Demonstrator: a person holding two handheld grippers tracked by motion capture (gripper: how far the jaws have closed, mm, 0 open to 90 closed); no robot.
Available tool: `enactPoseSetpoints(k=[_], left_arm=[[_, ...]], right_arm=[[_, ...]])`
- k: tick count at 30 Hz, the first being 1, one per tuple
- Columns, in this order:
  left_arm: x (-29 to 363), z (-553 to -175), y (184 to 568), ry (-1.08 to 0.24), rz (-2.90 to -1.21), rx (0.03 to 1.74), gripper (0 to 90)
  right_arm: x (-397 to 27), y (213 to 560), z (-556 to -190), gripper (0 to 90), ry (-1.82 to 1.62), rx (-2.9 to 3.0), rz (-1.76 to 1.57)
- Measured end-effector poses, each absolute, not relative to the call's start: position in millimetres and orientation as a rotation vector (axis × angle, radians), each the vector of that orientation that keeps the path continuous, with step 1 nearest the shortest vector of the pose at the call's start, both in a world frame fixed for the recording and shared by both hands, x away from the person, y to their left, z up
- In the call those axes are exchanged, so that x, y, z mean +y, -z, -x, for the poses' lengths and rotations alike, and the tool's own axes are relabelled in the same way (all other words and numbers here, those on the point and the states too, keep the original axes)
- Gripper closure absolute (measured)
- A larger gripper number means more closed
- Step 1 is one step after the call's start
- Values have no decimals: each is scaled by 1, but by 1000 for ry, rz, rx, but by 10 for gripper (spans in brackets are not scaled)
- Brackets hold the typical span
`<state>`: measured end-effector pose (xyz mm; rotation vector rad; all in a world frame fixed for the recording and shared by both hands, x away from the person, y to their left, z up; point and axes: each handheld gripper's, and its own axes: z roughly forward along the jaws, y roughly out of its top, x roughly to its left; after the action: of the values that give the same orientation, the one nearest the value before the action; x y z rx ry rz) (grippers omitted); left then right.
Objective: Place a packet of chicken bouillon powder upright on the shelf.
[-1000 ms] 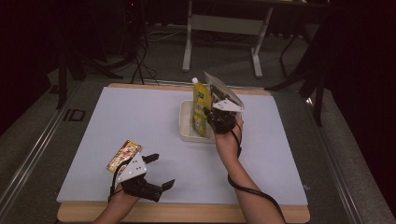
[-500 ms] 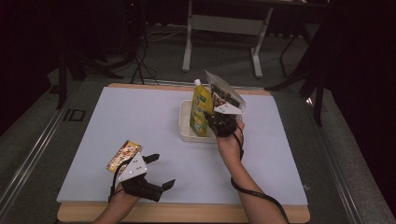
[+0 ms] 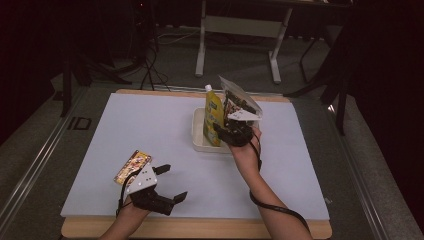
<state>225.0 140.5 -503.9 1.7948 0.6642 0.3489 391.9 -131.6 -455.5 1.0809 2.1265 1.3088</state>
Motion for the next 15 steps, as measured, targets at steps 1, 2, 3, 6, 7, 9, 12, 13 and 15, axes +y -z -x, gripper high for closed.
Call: enactPoseSetpoints(k=[1,2,3,6,7,9,12,13,15], left_arm=[[141,-225,504,-349,-1795,664,0],[141,-225,504,-348,-1791,665,0],[141,-225,504,-350,-1792,664,0],[142,-226,504,-355,-1787,664,0],[142,-226,504,-357,-1788,662,0],[142,-226,504,-358,-1783,661,0],[143,-227,503,-364,-1787,657,0],[143,-227,503,-365,-1790,663,0],[145,-229,503,-352,-1788,674,0]], right_arm=[[-132,454,-391,543,-1306,2133,-1076],[-131,452,-390,503,-1301,2135,-1072],[-131,450,-388,468,-1304,2136,-1071],[-133,446,-381,379,-1319,2134,-1058],[-134,445,-379,349,-1332,2125,-1055],[-136,442,-374,272,-1362,2119,-1031],[-139,438,-365,183,-1390,2136,-967],[-140,436,-361,163,-1403,2142,-942],[-144,433,-352,142,-1457,2137,-935]])
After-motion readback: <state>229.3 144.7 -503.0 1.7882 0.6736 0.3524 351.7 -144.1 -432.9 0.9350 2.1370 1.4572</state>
